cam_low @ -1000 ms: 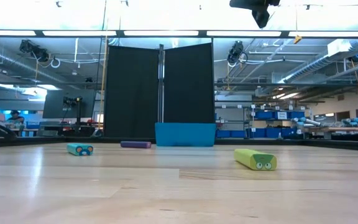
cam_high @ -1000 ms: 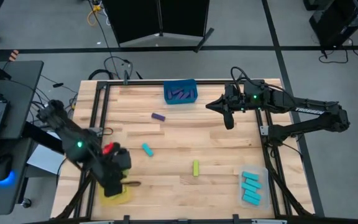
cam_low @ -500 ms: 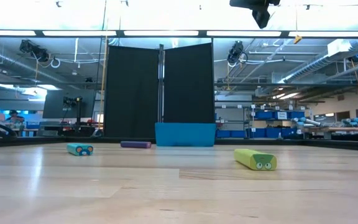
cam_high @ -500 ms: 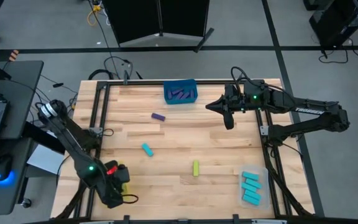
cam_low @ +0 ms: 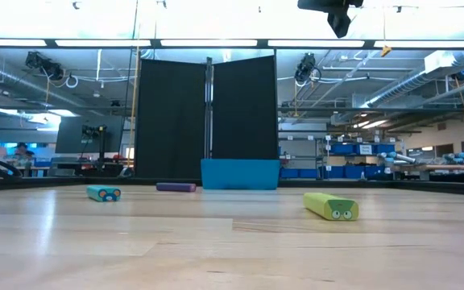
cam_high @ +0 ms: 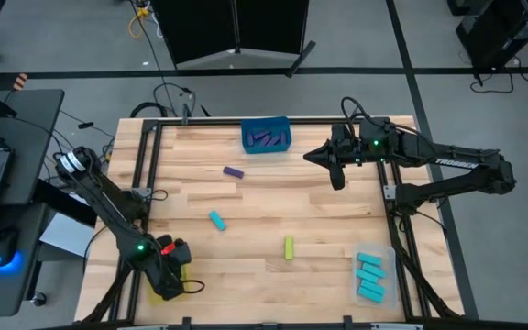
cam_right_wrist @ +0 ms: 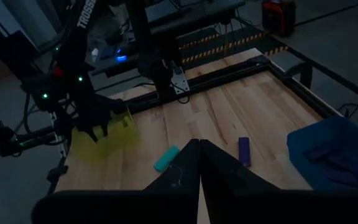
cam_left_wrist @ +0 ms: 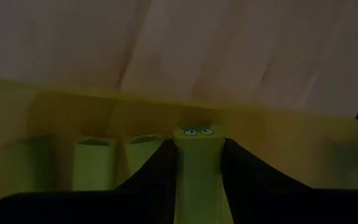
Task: Sort blocks
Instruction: Put the yellow green block into the yellow bin
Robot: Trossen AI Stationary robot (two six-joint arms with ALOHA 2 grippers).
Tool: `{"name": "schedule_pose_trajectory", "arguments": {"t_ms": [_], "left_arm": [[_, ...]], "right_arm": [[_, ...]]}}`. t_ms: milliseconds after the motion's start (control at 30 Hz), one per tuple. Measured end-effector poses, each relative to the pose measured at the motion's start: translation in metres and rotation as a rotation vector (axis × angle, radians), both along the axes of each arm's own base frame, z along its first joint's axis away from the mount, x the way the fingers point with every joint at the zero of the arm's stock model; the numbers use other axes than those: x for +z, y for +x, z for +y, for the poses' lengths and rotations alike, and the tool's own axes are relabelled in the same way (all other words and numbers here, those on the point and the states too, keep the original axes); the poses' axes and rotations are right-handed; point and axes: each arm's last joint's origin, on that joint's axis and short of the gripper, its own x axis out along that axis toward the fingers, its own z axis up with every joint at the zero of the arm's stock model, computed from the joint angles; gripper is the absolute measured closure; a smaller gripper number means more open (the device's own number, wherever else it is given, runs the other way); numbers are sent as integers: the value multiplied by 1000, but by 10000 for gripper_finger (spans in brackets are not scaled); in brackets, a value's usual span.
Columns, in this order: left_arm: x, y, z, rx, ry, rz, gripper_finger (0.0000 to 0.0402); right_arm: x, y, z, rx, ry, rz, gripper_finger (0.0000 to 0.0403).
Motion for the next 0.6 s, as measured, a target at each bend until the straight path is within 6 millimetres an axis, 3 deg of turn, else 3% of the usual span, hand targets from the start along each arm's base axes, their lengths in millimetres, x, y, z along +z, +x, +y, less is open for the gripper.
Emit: {"name": "schedule_pose_trajectory", "arguments": {"t_ms": [433,600], "left_arm": [[-13,-8,2,21,-43,73,298],[-12,-8,2,20,-48,75,253]], "right_arm": [[0,0,0,-7,-2,0,382],[0,0,-1,-11,-3,1,382]]}}
